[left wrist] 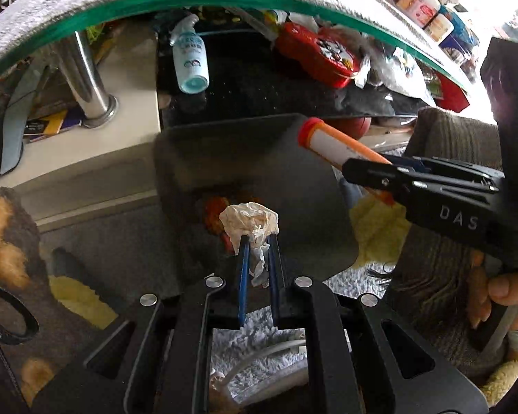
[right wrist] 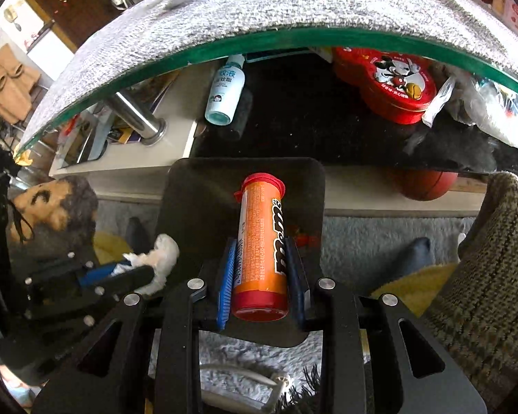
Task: Collect trash
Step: 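Lower both tools to the bin and open them to release the items, then raise both open tools back toward the table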
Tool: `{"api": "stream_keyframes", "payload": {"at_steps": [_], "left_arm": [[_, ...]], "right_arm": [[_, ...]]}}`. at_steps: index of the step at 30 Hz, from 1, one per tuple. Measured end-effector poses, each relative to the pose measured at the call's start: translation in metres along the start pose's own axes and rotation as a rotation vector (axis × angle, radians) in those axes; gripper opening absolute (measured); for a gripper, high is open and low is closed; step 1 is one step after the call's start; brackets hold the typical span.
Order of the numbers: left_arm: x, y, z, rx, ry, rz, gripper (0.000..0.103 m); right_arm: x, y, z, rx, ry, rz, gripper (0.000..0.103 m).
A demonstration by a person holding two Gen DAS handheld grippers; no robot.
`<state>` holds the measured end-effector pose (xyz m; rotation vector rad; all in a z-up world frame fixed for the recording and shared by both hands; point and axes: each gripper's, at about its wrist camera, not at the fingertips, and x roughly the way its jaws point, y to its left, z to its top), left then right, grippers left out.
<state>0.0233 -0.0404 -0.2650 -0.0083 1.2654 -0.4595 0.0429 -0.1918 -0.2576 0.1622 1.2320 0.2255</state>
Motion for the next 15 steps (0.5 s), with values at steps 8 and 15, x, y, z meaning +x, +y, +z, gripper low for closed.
{"api": "stream_keyframes", "payload": {"at_steps": [8, 15], "left_arm": [[0.0032, 0.0034, 0.0018, -0.013, 0.008, 0.011, 0.023], [0.0006, 0.004, 0.0024, -0.01, -0.008, 0.03, 0.052]], "right_arm": [[0.0022, 0.0013, 0.0021, 0.002, -0.006, -0.036, 0.048], [-0.0019, -0.004, 0.002, 0.017, -0.032, -0.073, 0.069]]}}
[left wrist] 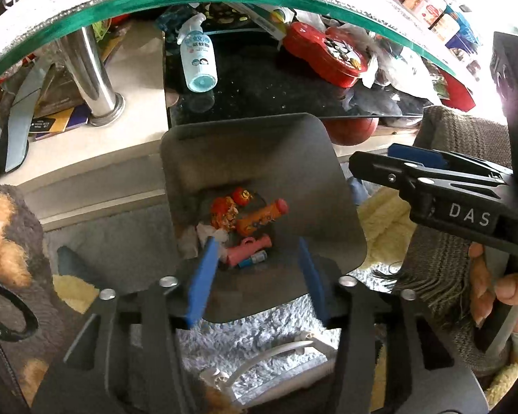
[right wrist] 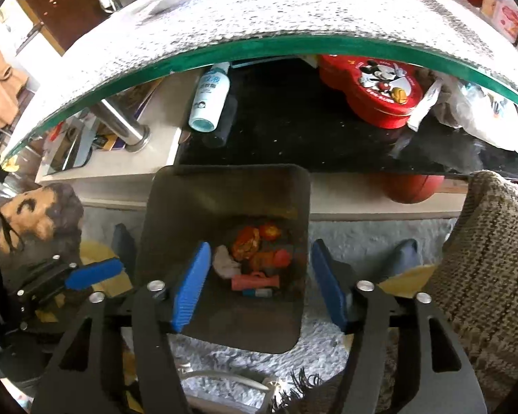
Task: Collect trash
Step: 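Raise both open tools back toward the table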
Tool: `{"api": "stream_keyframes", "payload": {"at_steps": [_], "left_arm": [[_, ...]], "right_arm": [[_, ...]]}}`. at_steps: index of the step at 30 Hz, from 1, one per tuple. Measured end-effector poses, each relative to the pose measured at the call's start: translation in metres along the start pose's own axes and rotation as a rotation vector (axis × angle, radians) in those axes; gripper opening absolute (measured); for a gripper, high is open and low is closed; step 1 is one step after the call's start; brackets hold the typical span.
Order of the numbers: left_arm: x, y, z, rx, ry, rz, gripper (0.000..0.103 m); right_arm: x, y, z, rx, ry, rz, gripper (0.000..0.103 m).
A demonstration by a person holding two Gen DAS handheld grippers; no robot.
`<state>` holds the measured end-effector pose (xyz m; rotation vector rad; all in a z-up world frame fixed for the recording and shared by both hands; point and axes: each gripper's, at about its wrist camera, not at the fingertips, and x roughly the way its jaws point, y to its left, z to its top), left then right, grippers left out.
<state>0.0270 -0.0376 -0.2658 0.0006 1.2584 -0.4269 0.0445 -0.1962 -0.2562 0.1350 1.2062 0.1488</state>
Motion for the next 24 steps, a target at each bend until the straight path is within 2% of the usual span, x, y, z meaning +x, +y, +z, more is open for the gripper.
{"api": "stream_keyframes", "payload": {"at_steps": [4, 9, 17, 24], "left_arm": [[-0.003, 0.002, 0.001, -0.009, -0.01, 0.007, 0.063], [-0.011, 0.004, 0.003, -0.025, -0.032, 0.012, 0.074], [-0.035, 0.004, 0.01, -0.045, -0.078, -0.013, 0.074], [-0.074, 0.001, 0.036, -0.04, -0.149, -0.017, 0.074]], "right_arm": [[-0.002, -0.005, 0.0, 0.013, -0.009, -0.011, 0.078], [-0.008, -0.013, 0.001, 0.05, -0.02, 0.011, 0.08], [-0.035, -0.016, 0.01, 0.105, -0.067, 0.09, 0.08], [-0.071, -0.01, 0.043, 0.063, -0.157, 0.056, 0.081]]}}
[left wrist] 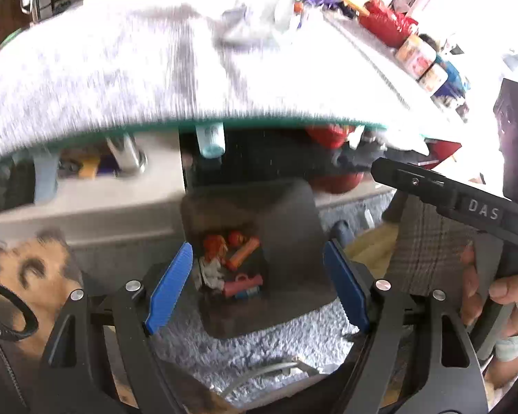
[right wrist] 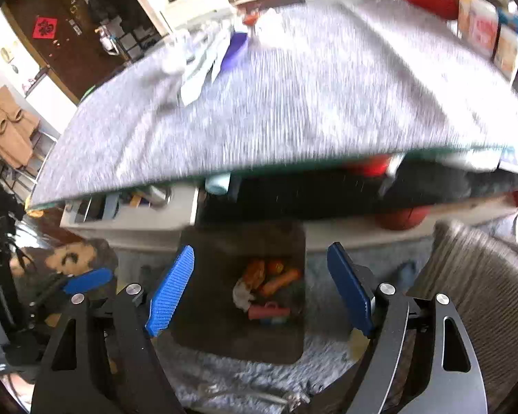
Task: Collect trash
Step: 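Raise both open tools back toward the table, then grasp the grey foil packet with the left tool while the right tool grasps the clear plastic bag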
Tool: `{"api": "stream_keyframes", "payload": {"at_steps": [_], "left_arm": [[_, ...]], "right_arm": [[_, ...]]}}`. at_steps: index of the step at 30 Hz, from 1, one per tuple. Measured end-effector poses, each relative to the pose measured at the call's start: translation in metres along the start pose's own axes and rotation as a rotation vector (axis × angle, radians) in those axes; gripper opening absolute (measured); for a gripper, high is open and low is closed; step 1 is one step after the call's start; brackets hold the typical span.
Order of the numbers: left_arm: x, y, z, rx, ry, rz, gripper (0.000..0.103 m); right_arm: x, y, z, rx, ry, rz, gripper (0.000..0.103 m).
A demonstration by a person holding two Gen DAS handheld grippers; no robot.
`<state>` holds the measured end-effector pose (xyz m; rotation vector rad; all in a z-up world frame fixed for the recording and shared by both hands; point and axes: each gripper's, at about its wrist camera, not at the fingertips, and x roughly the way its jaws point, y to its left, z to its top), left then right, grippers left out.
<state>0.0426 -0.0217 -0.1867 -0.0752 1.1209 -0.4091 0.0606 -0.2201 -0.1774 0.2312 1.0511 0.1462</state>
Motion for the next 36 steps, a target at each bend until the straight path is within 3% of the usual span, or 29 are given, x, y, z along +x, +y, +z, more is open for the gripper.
{"api": "stream_keyframes", "payload": {"at_steps": [10, 16, 24, 33, 36], "left_arm": [[-0.034, -0.016, 0.091, 0.12, -0.105, 0.063, 0.079], [-0.022, -0.028, 0.135, 0.163, -0.121, 0.082, 0.081], [0.018, -0.029, 0.163, 0.148, -0.087, 0.065, 0.081], [0.064, -0.025, 0.181, 0.148, -0.035, 0.065, 0.081], [0.073, -0.023, 0.182, 0.146, -0.02, 0.075, 0.081]], "right_arm": [[-0.029, 0.004, 0.082, -0.075, -0.094, -0.063, 0.081], [-0.024, 0.003, 0.126, -0.094, -0.139, -0.095, 0.081], [0.017, 0.003, 0.173, -0.056, -0.132, -0.064, 0.081], [0.059, -0.014, 0.195, 0.005, -0.102, -0.046, 0.08], [0.068, -0.012, 0.199, -0.011, -0.094, -0.052, 0.076]]}}
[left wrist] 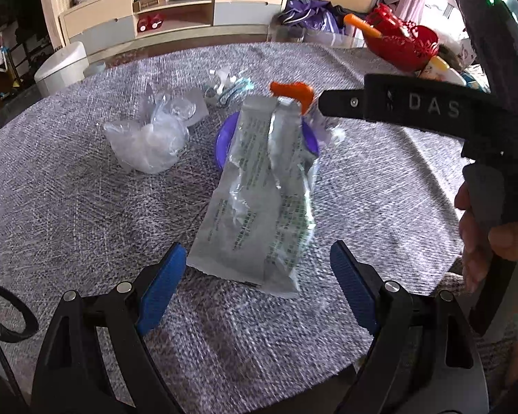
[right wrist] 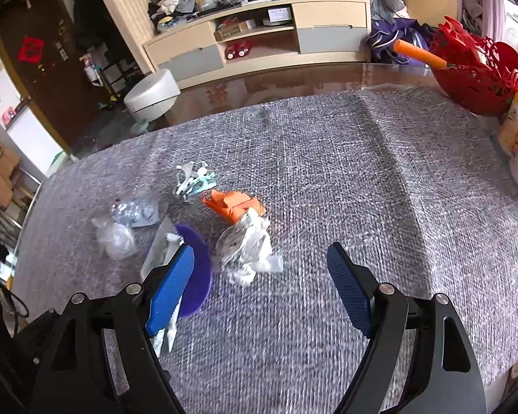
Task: Collect trash
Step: 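Grasp the grey foil packet with the left tool while the right tool grasps the clear plastic bag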
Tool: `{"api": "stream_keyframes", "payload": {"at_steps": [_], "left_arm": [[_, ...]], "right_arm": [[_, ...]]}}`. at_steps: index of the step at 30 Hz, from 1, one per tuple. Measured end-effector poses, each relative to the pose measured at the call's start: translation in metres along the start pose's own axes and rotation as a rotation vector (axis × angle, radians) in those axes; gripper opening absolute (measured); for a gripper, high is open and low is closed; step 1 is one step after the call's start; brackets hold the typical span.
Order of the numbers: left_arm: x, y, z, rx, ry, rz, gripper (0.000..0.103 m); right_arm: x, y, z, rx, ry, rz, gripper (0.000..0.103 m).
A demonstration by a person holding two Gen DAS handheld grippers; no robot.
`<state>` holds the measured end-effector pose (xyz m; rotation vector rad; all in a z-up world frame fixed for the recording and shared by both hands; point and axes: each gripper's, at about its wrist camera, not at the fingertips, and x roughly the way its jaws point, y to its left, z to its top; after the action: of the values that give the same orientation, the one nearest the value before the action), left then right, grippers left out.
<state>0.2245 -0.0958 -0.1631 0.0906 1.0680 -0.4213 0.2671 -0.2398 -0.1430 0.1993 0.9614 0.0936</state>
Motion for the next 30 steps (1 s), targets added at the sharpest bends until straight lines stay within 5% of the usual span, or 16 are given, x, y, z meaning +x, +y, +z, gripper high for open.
{"api": "stream_keyframes", "payload": {"at_steps": [5, 12, 18, 19, 20, 30], "left_arm": [[0.007, 0.007, 0.001, -0.004, 0.002, 0.009, 0.073], [0.003, 0.005, 0.0, 0.025, -0.017, -0.016, 0.058], [-0.002, -0.001, -0.008, 0.056, -0.032, -0.032, 0.047], [-0.003, -0.003, -0.008, 0.059, -0.035, -0.042, 0.026], [-0.003, -0.004, -0.009, 0.052, -0.03, -0.052, 0.02], [-0.01, -0.009, -0.025, 0.059, -0.032, -0.058, 0.016]], "right_arm": [[0.011, 0.002, 0.003, -0.006, 0.013, 0.016, 0.061], [0.019, 0.003, -0.003, -0.015, 0.038, 0.041, 0.022], [0.006, 0.003, -0.01, -0.031, 0.012, 0.049, 0.018], [0.002, 0.003, -0.012, -0.035, 0.005, 0.048, 0.018], [-0.001, 0.003, -0.013, -0.038, 0.001, 0.048, 0.018], [-0.037, -0.002, -0.045, -0.04, -0.025, 0.048, 0.018]]}}
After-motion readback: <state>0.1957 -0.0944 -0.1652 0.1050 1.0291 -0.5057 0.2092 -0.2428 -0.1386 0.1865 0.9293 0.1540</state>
